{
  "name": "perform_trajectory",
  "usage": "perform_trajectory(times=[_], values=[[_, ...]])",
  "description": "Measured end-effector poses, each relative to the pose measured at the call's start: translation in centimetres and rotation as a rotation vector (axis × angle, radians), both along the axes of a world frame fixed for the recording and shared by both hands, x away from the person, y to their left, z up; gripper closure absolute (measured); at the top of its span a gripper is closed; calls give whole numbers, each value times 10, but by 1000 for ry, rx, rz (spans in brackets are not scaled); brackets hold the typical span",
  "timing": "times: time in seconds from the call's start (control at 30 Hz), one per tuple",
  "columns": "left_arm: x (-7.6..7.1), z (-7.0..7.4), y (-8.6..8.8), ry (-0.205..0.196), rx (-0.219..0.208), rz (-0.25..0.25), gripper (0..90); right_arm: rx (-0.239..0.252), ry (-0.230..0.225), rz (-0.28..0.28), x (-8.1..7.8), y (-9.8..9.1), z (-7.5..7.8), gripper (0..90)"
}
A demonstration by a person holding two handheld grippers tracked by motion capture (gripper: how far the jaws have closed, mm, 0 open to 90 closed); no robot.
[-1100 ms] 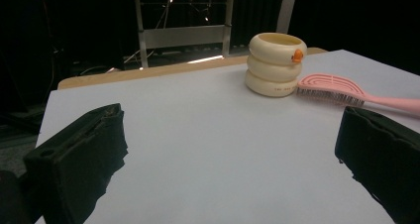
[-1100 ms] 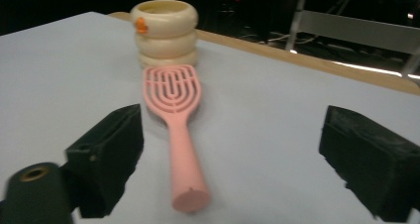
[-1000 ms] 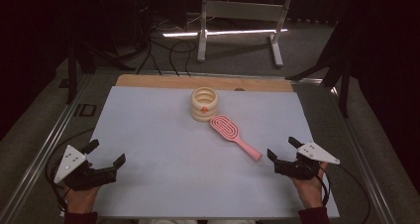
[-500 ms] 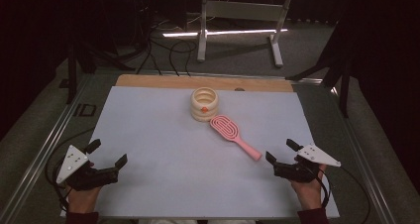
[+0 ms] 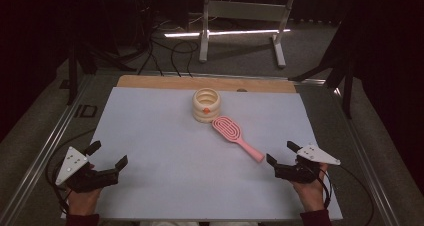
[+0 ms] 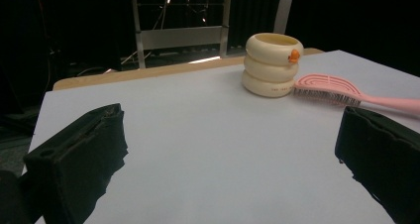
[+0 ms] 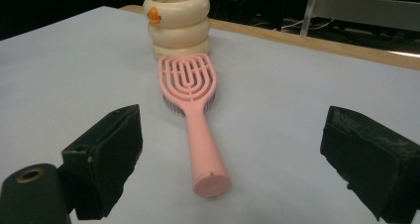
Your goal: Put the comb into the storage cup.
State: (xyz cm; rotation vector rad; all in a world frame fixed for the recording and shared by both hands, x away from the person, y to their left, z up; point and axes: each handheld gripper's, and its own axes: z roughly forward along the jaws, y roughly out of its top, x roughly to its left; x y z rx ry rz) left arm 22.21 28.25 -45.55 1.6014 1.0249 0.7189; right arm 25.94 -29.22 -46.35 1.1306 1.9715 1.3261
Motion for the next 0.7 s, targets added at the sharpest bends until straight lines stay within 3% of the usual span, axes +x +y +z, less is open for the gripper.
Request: perform_trajectory(times=[0.07, 0.23, 0.47, 0.7], values=[[0, -1, 1, 2, -3, 1, 2, -5, 3, -2, 1, 0, 1, 90], [1, -3, 1, 14, -5, 3, 3, 38, 35, 11, 5, 1, 9, 92], [0, -2, 1, 10, -5, 5, 2, -15, 51, 40, 15, 12, 26, 110], [0, -2, 1, 7, -5, 5, 3, -29, 69, 54, 26, 19, 37, 120]])
